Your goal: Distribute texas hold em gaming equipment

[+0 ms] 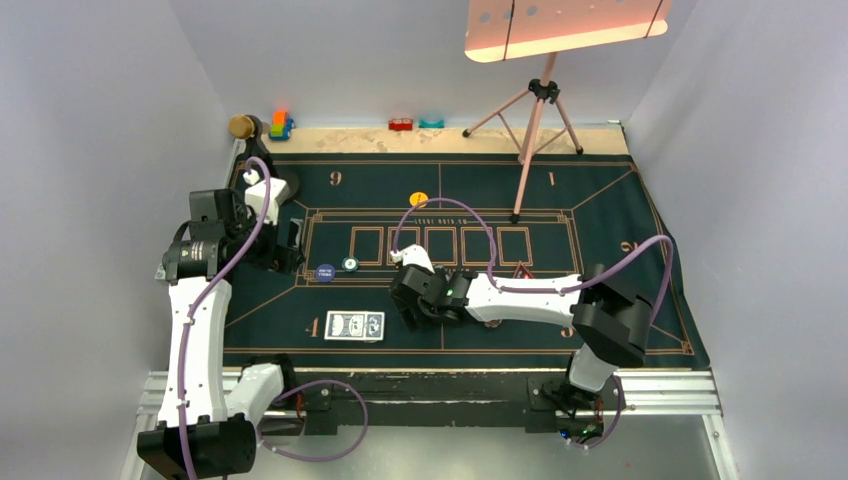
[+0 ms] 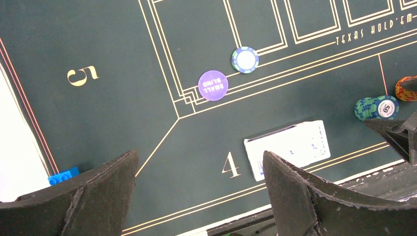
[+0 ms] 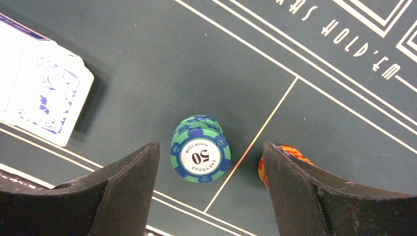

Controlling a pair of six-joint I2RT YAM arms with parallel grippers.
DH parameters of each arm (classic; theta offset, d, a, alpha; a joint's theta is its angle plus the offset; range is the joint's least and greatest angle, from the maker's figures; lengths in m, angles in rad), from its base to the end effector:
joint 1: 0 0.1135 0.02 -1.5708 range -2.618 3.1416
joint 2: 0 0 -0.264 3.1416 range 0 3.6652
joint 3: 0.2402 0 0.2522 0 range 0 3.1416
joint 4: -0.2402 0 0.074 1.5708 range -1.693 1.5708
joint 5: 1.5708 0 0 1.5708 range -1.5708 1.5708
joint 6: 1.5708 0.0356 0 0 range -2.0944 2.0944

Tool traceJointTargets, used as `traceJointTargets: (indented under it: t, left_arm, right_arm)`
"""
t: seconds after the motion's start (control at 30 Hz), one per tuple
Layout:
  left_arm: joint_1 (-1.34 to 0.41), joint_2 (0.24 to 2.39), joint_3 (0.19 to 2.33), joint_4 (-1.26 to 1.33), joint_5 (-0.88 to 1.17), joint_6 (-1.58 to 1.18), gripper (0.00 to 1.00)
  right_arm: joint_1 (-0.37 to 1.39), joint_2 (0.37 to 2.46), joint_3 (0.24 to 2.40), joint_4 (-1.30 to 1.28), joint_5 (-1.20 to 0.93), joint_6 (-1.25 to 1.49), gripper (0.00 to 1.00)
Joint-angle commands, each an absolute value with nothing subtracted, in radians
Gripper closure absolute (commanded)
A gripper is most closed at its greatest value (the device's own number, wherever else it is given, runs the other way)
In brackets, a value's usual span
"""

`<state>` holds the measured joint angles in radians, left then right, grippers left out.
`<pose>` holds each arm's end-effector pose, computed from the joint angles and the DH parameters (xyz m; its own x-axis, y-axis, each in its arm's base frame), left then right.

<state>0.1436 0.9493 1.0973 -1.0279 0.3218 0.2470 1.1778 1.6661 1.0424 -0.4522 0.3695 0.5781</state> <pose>0.1683 0.0130 0.3405 -0.7240 0.1297 -0.6775 0.2483 0.9653 -0.0805 0.1382 0.2998 0.1876 -0.7171 -0.3991 -0.5714 -0.4823 0.8760 -0.0067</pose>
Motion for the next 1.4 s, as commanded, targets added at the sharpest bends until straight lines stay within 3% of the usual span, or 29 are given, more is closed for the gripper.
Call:
traceJointTargets:
  t: [0.0, 0.7, 0.9, 1.37]
  left_arm:
    - [0.149, 0.935, 1.107, -1.023, 0.33, 0.261, 0.0]
    - [0.149, 0.929, 1.102, -1.015, 0.305, 0.273, 0.0]
    - [0.148, 0.924, 1.095, -1.007, 0.304, 0.275, 0.0]
    - [0.149, 0.924, 1.089, -1.008, 0.302, 0.278, 0.0]
  right_arm:
    - [1.183, 1.632, 1.041, -0.418, 0.389, 0.589, 0.23]
    - [1.184, 1.707, 1.076, -0.439, 0.334, 0.56, 0.4]
    - [1.185, 1.693, 1.082, -0.441, 0.334, 0.561, 0.49]
    - [1.187, 1.68, 1.105, -0.456, 0.334, 0.551, 0.49]
